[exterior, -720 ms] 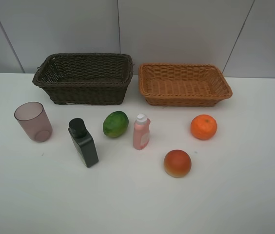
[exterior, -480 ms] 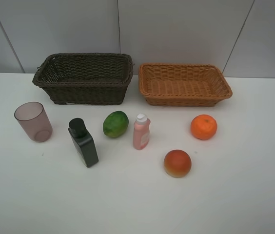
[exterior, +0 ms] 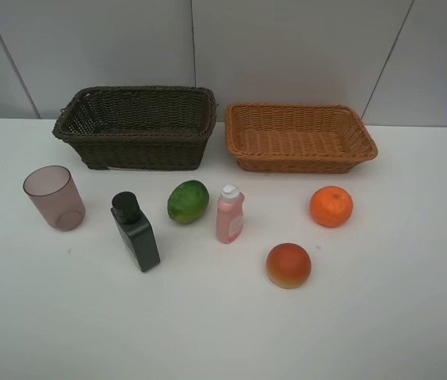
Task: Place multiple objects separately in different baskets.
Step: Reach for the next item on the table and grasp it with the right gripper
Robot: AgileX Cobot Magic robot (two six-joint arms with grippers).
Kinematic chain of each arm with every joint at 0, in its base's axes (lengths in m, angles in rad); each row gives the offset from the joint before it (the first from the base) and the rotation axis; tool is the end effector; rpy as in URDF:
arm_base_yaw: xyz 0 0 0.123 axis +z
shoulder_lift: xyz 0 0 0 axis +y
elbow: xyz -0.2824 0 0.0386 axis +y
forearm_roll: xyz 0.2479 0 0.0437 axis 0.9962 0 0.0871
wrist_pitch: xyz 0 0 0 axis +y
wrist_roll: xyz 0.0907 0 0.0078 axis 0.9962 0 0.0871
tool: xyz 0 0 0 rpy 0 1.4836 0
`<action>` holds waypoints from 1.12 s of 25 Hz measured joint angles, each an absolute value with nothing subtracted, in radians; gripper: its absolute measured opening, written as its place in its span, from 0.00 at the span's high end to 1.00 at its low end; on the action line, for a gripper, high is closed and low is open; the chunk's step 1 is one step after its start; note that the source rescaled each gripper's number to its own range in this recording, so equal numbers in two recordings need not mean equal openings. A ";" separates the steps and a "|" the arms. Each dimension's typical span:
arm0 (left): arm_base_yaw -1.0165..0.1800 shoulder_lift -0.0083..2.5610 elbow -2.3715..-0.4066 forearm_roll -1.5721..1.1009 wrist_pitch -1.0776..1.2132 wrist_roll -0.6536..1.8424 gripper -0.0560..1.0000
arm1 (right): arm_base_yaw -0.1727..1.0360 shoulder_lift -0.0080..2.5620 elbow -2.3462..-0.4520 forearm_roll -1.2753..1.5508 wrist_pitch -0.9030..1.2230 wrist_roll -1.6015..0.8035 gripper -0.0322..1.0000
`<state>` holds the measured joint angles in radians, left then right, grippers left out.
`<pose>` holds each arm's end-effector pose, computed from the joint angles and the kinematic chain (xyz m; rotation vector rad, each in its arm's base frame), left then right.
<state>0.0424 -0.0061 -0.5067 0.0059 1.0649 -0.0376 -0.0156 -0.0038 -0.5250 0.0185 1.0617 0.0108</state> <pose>-0.0068 0.0002 0.2787 -0.0817 2.0341 0.0101 -0.0084 0.0016 0.2840 0.0254 2.0163 0.0190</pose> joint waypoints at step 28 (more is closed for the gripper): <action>0.042 -0.006 -0.507 0.006 1.065 -0.038 0.02 | -0.016 -0.004 -0.525 0.018 1.062 0.011 0.03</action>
